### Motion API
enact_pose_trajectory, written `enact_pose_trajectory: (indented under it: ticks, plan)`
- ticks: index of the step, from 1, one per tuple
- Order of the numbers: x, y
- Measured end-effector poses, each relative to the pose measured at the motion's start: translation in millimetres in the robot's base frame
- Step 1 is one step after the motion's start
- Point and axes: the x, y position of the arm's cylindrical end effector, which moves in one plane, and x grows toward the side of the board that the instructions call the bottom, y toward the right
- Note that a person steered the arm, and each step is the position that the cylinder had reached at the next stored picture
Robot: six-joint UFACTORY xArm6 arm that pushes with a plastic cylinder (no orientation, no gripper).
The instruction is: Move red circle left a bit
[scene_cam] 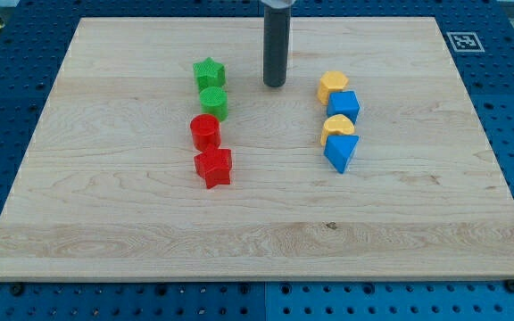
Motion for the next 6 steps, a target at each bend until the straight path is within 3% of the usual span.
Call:
enact_pose_trajectory:
  ticks: [2, 4, 6]
  plan:
    - [71, -12]
    - [82, -100]
    - [70, -104]
